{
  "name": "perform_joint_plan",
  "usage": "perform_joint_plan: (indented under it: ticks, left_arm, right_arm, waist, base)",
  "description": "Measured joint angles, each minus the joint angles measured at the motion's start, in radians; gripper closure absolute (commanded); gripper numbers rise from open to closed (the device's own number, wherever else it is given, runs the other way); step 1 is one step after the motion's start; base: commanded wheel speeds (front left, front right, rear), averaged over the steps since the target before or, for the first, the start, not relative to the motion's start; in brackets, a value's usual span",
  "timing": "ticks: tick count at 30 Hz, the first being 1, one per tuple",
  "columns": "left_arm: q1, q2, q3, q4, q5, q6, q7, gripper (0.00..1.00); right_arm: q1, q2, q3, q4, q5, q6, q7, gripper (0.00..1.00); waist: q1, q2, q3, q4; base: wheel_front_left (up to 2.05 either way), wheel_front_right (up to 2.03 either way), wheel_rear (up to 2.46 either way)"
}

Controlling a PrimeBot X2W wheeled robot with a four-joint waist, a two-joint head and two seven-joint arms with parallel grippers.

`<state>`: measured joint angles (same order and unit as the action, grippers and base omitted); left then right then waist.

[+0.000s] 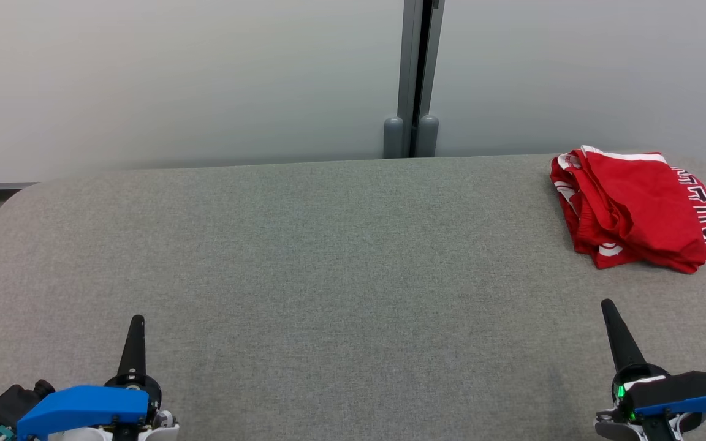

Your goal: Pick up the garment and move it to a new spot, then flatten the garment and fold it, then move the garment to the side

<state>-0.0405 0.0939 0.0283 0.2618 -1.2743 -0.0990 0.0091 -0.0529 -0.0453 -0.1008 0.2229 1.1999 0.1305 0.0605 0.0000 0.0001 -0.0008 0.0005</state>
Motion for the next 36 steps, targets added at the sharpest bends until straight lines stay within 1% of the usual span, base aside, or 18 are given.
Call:
perform_joint_plan:
  ticks: [36]
  left_arm:
    - [-0.046,-0.034,0.064,-0.011,-0.252,-0.022,0.079,1.00]
  right_arm:
    - [-0.037,-0.001,-0.009,0.016,0.307,0.000,0.040,1.00]
  waist:
    - [0.0000,0.0000,0.003,0.000]
  base:
    - [0.00,0.00,0.00]
